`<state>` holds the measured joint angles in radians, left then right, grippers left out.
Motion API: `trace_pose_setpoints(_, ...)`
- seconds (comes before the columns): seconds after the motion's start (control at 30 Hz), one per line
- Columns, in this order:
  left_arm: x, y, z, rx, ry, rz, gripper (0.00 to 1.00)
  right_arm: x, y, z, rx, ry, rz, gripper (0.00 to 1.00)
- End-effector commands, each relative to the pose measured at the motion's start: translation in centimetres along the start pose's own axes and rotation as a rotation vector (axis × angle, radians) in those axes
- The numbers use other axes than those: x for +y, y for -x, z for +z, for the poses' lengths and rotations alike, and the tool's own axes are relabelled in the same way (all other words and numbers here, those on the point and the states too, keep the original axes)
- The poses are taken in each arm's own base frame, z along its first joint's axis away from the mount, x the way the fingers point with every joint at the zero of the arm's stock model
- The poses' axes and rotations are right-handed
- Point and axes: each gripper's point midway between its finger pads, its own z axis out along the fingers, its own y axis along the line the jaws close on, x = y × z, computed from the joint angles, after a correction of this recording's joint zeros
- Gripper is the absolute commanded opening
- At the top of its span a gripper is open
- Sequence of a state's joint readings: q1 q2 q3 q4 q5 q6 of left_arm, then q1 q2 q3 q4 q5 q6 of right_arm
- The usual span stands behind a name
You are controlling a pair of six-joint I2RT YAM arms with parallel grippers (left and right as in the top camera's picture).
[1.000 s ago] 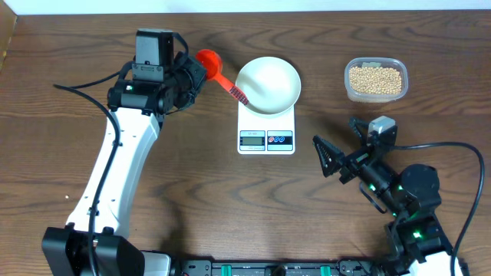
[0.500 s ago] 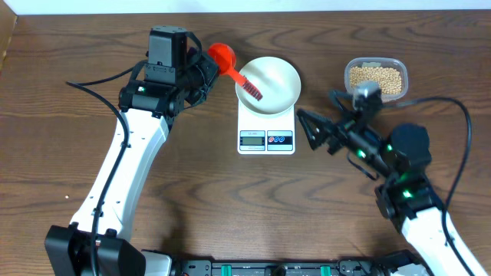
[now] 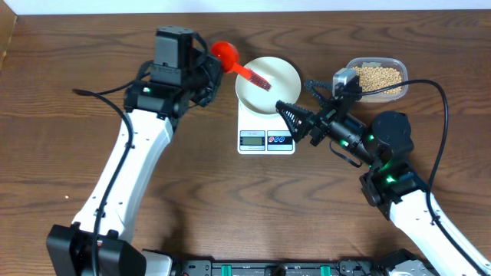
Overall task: Scoop item into bowl and weigh 50g on scale
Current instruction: 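Grasp the red scoop handle with the right gripper above the bowl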
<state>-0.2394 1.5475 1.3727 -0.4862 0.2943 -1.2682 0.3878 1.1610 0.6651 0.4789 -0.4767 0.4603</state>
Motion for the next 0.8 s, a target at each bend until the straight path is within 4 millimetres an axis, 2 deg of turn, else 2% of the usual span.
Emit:
trace_pose_setpoints(0.0,-0.8,-2.1,0.0,0.043,-0.016,-0.003,0.08,-0.5,1.2,0.2,-0.039,-0.04,0.08,0.81)
trace_pose_setpoints(0.07,-0.9,-3.0,0.1,0.058,-0.015,0.01,0.07,-0.8,1.1,0.3,-0.042,-0.05,0.083,0.73)
trace_pose_setpoints(0.23,-1.0,-4.6,0.3,0.086,-0.012,0.033,0.08,-1.0,1.2,0.3,-0.049,-0.065,0.084,0.64)
trace_pose_setpoints(0.4,-1.1,-5.9,0.4,0.108,-0.011,0.052,0.07,-1.2,0.9,0.4,-0.039,-0.068,0.1,0.37)
trace_pose_setpoints(0.6,-1.1,-6.9,0.5,0.125,-0.009,0.067,0.07,-1.7,0.1,0.8,-0.018,-0.076,0.141,0.33)
trace_pose_setpoints(0.77,-1.0,-7.3,0.6,0.133,-0.004,0.073,0.07,-1.0,-0.4,1.2,-0.006,-0.059,0.14,0.33)
